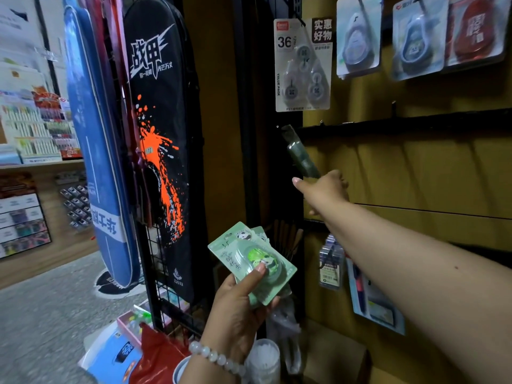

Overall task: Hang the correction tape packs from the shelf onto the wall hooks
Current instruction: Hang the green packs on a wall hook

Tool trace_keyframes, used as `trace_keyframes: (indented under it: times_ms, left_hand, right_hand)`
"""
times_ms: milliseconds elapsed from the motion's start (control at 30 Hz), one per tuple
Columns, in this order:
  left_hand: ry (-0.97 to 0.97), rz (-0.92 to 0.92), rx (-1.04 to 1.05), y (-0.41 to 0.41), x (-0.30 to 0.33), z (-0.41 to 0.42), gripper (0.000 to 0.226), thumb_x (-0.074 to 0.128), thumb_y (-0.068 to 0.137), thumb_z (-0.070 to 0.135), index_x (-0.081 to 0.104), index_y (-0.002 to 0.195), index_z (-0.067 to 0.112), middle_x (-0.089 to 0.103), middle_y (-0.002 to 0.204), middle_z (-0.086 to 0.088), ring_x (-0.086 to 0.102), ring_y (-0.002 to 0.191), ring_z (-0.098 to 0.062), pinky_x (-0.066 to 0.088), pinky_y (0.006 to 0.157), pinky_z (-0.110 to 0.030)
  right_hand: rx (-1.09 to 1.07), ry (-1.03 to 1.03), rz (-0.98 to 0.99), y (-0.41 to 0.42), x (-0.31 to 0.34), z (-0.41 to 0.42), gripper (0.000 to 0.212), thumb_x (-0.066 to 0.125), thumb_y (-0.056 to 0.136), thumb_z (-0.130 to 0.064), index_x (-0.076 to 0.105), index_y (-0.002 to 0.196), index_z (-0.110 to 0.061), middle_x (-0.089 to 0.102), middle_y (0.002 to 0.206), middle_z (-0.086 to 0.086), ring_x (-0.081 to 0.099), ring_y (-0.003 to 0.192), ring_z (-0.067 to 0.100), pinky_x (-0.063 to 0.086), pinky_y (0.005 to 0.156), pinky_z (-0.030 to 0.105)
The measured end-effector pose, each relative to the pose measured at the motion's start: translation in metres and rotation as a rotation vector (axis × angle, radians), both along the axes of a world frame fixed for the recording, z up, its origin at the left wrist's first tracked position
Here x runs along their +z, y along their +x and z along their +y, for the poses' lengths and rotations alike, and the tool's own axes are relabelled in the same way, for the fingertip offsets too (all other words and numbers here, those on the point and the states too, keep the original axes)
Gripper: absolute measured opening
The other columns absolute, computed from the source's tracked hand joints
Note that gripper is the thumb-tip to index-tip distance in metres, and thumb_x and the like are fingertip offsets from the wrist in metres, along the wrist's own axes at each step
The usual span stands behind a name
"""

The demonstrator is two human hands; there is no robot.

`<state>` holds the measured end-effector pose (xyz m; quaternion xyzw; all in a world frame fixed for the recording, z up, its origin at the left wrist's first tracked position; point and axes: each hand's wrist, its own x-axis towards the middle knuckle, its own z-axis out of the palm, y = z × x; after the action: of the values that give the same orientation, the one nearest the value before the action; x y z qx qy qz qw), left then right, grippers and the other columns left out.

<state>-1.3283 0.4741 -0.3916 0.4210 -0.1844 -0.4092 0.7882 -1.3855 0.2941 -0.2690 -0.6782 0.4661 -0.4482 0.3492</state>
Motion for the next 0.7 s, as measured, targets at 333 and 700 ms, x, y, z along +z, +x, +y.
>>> trace_keyframes:
  times_ms: [333, 700]
  left_hand:
    - [-0.053, -0.030, 0.004, -0.008, 0.001, 0.004, 0.031, 0.069, 0.077, 0.022, 0.067, 0.104, 0.008, 0.076, 0.082, -0.010, 0.072, 0.063, -0.019, 0.050, 0.041, -0.021]
    - [0.054, 0.213, 0.106, -0.004, 0.002, 0.002, 0.026, 0.041, 0.103, 0.035, 0.063, 0.105, 0.021, 0.072, 0.087, -0.001, 0.065, 0.075, -0.016, 0.051, 0.048, -0.023]
  right_hand:
    - [0.636, 0.289, 0.228, -0.032, -0.070, 0.067, 0.033, 0.076, 0.075, -0.042, 0.063, 0.084, -0.013, 0.061, 0.074, 0.003, 0.051, 0.062, 0.013, 0.039, 0.051, 0.023]
    - [0.694, 0.421, -0.265, -0.037, -0.068, 0.063, 0.012, 0.065, 0.087, -0.020, 0.059, 0.080, -0.013, 0.063, 0.077, 0.004, 0.054, 0.063, 0.012, 0.030, 0.036, 0.017]
